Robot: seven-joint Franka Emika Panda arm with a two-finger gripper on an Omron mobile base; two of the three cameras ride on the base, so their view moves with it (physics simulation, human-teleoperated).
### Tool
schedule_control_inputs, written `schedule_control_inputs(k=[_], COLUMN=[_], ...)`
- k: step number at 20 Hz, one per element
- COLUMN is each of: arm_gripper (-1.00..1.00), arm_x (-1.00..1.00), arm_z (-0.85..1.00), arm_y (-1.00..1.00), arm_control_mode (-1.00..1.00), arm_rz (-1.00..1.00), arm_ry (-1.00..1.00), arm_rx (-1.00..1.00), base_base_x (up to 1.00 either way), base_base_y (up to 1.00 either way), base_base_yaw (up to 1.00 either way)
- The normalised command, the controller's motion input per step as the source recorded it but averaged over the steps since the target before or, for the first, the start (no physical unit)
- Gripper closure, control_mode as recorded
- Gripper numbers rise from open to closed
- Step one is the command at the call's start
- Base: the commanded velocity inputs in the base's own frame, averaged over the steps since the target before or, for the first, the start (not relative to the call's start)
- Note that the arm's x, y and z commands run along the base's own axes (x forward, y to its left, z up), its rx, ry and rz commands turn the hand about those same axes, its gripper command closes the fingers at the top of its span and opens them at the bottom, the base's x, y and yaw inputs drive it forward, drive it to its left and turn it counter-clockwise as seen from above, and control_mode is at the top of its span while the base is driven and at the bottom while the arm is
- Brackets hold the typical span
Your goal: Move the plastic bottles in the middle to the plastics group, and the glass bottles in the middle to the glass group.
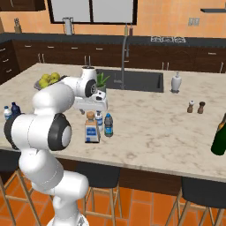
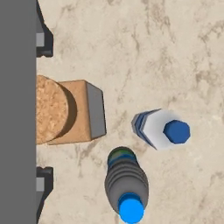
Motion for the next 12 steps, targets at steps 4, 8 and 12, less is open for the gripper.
schedule_control_inputs(k=[4, 8, 12], arm_gripper=[-1.00, -1.00, -1.00], arm_x=[0.24, -0.33, -0.12], arm_z=[-0.20, -0.01, -0.09], arm_y=[0.00, 0.00, 0.00], arm_control_mode=[-1.00, -1.00, -1.00], arm_rz=[0.00, 0.00, 0.00], arm_ry=[0.00, 0.00, 0.00], arm_rx=[0.00, 0.00, 0.00], base_base_x=[0.00, 0.00, 0.00], base_base_y=[0.00, 0.00, 0.00], base_base_yaw=[0.00, 0.00, 0.00])
